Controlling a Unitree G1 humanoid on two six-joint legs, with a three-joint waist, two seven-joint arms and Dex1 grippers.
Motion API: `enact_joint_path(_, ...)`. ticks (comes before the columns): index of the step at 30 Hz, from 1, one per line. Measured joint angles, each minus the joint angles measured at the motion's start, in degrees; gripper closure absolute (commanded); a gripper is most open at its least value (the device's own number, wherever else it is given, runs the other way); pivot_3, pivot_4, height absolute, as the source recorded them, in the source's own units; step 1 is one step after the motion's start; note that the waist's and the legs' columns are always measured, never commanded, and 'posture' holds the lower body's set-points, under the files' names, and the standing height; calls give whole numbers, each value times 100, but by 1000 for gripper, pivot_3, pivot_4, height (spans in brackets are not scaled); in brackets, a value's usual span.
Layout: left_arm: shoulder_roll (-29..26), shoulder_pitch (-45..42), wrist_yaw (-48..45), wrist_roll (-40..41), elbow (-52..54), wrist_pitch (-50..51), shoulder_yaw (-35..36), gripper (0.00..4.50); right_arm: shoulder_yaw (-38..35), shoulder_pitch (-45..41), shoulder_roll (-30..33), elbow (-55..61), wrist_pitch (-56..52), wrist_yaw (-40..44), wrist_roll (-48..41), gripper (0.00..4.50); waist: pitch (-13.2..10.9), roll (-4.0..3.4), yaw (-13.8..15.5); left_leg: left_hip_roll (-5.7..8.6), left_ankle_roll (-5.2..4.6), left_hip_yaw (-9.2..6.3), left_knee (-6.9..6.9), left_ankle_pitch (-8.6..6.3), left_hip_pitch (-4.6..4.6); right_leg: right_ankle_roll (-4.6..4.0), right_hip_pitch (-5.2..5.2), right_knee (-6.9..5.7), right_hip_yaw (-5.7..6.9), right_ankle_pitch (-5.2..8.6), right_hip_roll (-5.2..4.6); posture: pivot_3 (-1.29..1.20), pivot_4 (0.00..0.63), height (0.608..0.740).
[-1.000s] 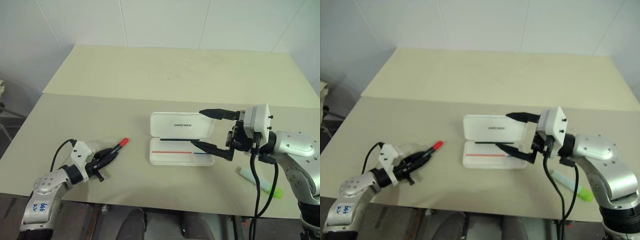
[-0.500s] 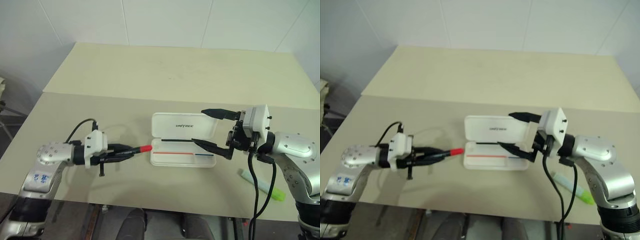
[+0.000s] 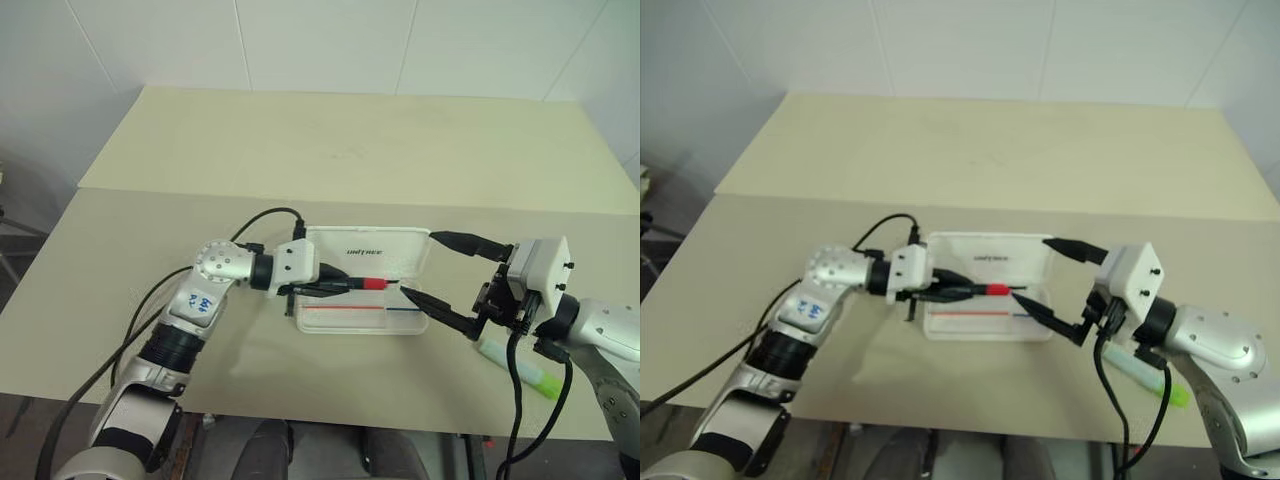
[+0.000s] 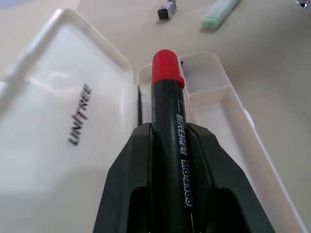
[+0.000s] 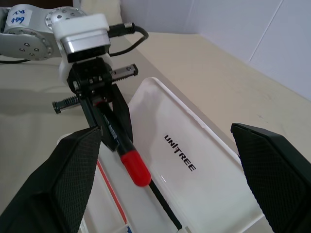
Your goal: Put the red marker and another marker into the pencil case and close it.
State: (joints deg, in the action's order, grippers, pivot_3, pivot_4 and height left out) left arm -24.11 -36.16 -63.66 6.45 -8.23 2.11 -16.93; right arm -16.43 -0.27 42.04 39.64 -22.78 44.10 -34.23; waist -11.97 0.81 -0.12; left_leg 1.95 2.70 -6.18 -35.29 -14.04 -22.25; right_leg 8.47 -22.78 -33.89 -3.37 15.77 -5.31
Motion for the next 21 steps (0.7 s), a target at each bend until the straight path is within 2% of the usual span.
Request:
enact_joint_path(6, 166, 71, 326, -196, 200, 314, -150, 3887, -210, 122, 55, 114, -117, -109, -113, 0, -1, 2, 13, 4, 0, 0, -12, 0, -3, 2, 2, 0, -1, -1, -5, 0, 150, 740)
enact_joint_path(9, 219, 71, 658, -486, 161, 192, -217, 3887, -215, 130, 57, 229, -150, -148, -149, 0, -2, 3, 11, 3, 0, -1, -12, 0, -2, 2, 2, -1, -1, -1, -3, 0, 150, 740)
enact_joint_path(15, 194, 70, 757, -645, 31, 31, -222, 3887, -234, 168, 67, 330, -238, -206, -231, 0, -2, 3, 21, 6, 0, -1, -14, 0, -4, 3, 2, 0, -1, -1, -7, 0, 150, 740)
enact_joint_path(21, 304, 69, 686, -641, -52, -38, -254, 1914, -255, 163, 128, 388, -243, -234, -248, 0, -2, 4, 19, 6, 0, 0, -14, 0, -4, 3, 2, 0, 0, -1, -6, 0, 150, 740)
